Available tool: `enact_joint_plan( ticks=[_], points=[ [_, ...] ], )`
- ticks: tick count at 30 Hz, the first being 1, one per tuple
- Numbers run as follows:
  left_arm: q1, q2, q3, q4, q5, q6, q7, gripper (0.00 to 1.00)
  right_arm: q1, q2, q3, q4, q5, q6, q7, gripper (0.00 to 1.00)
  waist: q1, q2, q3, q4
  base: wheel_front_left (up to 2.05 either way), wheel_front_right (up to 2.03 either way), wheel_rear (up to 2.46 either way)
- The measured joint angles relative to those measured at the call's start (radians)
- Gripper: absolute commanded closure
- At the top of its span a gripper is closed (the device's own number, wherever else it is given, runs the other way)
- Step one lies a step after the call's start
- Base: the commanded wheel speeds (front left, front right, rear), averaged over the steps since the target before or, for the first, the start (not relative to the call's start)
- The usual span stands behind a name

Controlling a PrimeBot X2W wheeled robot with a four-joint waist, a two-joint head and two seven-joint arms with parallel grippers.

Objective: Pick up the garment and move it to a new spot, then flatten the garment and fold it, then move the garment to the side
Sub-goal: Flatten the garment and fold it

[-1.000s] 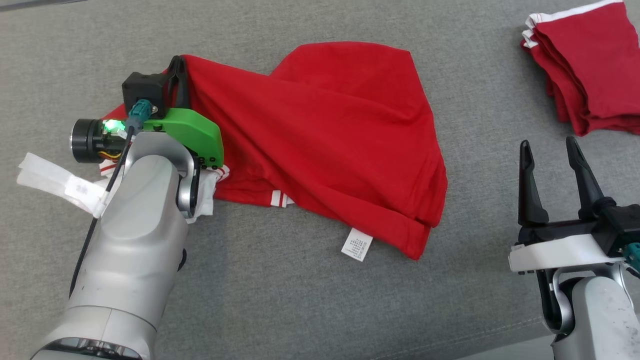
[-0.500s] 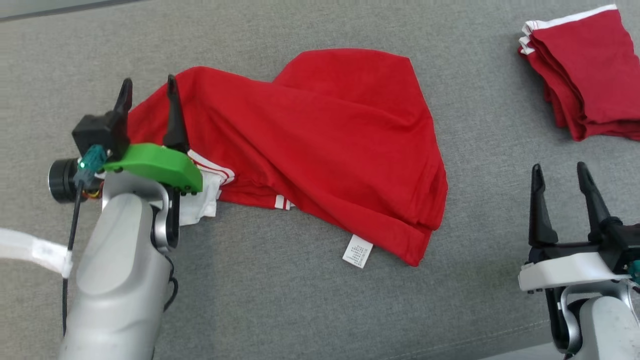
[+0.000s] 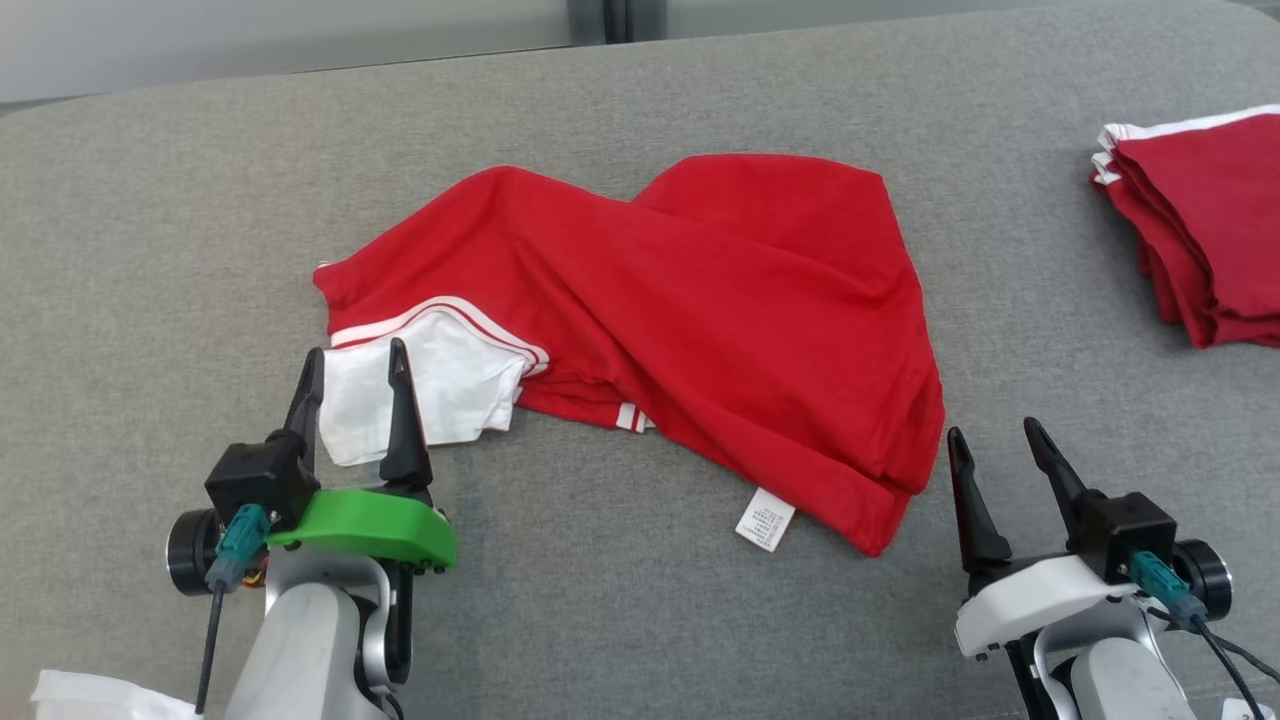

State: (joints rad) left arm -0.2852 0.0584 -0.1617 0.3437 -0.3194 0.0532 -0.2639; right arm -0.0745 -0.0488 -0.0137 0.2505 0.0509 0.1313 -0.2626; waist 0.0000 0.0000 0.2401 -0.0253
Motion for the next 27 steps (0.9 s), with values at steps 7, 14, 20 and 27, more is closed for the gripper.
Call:
enact_joint_plan(
  ticks=[7, 14, 20, 27],
  points=[
    [0.029, -0.007, -0.029, -0.038, 0.0, 0.013, 0.0, 0.0, -0.125, 0.0, 0.006, 0.177, 0.002, 0.0, 0.0, 0.0, 0.0, 0.0, -0.013, 0.059, 0.0, 0.0, 0.0],
    [0.044, -0.008, -0.049, -0.052, -0.011, 0.027, 0.0, 0.0, -0.242, -0.001, -0.049, 0.32, -0.026, 0.0, 0.07, 0.0, 0.0, 0.0, -0.011, 0.102, 0.0, 0.0, 0.0],
    [0.048, -0.008, -0.067, -0.067, -0.029, 0.044, 0.0, 0.0, -0.28, -0.003, -0.078, 0.39, -0.026, 0.0, 0.149, 0.93, 0.0, 0.0, -0.011, 0.135, 0.0, 0.0, 0.0],
    [0.051, -0.008, -0.071, -0.08, -0.029, 0.047, 0.0, 0.0, -0.351, -0.091, -0.055, 0.373, -0.007, 0.0, 0.191, 1.0, 0.0, 0.0, -0.015, 0.164, 0.0, 0.0, 0.0]
  ],
)
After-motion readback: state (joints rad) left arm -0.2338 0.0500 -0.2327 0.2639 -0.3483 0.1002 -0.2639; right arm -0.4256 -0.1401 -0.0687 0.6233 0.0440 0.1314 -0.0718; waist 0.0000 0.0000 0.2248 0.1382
